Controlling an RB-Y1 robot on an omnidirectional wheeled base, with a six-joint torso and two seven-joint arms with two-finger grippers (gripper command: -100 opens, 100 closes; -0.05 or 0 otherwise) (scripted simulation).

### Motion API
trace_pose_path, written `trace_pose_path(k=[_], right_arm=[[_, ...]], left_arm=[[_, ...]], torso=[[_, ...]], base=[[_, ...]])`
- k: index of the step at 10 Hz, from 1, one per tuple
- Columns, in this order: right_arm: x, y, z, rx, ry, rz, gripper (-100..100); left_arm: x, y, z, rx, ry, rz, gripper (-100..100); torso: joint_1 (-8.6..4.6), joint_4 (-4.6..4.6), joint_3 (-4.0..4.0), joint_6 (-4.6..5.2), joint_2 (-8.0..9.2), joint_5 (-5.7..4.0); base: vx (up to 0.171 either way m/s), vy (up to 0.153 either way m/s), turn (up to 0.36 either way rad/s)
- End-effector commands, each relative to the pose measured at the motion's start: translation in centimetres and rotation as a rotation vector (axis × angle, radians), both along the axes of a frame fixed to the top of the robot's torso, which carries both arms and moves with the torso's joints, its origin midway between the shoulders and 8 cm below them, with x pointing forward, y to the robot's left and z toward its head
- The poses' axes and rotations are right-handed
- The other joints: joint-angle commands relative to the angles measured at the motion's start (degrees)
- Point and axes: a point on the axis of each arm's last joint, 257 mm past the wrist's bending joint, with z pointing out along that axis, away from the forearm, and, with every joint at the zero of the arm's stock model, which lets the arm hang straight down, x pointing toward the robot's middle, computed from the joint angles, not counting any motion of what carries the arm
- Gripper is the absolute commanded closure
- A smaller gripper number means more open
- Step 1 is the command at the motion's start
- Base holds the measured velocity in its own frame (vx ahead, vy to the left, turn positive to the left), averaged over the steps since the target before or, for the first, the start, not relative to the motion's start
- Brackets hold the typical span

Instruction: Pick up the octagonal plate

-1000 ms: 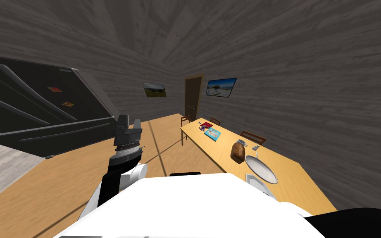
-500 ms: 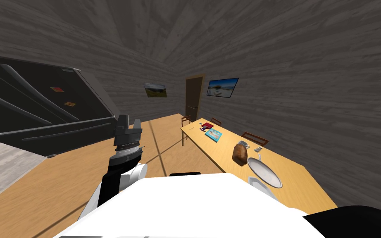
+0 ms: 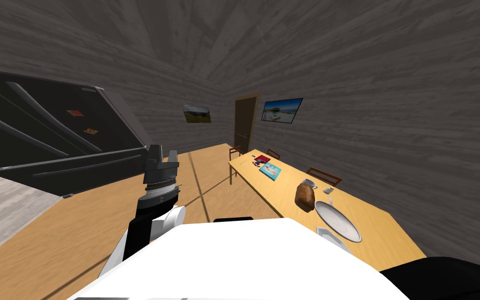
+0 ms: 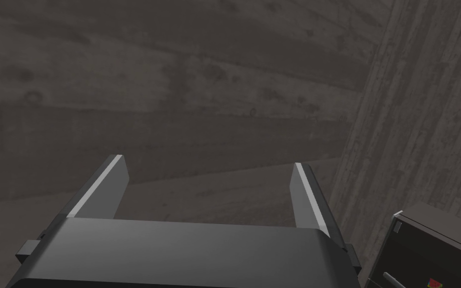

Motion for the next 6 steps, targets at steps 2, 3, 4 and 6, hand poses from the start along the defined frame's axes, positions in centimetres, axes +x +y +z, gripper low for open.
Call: trace_pose_path(k=[2, 3, 4, 6], right_arm=[[-0.2, -0.9, 0.6, -0.012, -0.02, -0.023, 100], [-2.6, 0.0, 0.2, 0.003, 0.017, -0.004, 100], [-2.2, -0.6, 0.6, -0.007, 0.0, -0.018, 100], [-4.2, -0.3, 0.6, -0.001, 0.022, -0.013, 100]], left_arm=[[0.0, 0.0, 0.0, 0.0, 0.0, 0.0, 0], [0.0, 0.0, 0.0, 0.0, 0.0, 0.0, 0], [0.0, 0.0, 0.0, 0.0, 0.0, 0.0, 0], [0.0, 0.0, 0.0, 0.0, 0.0, 0.0, 0]], torso=[[-0.01, 0.0, 0.0, -0.02, 0.0, 0.01], [-0.03, 0.01, 0.01, -0.04, 0.03, 0.03], [-0.01, -0.01, 0.0, -0.01, 0.01, 0.0], [-0.03, 0.0, 0.0, -0.05, 0.02, 0.04]], base=[[0.024, 0.009, 0.004], [0.032, 0.009, 0.04], [0.033, 0.01, 0.017], [0.019, 0.008, 0.025]])
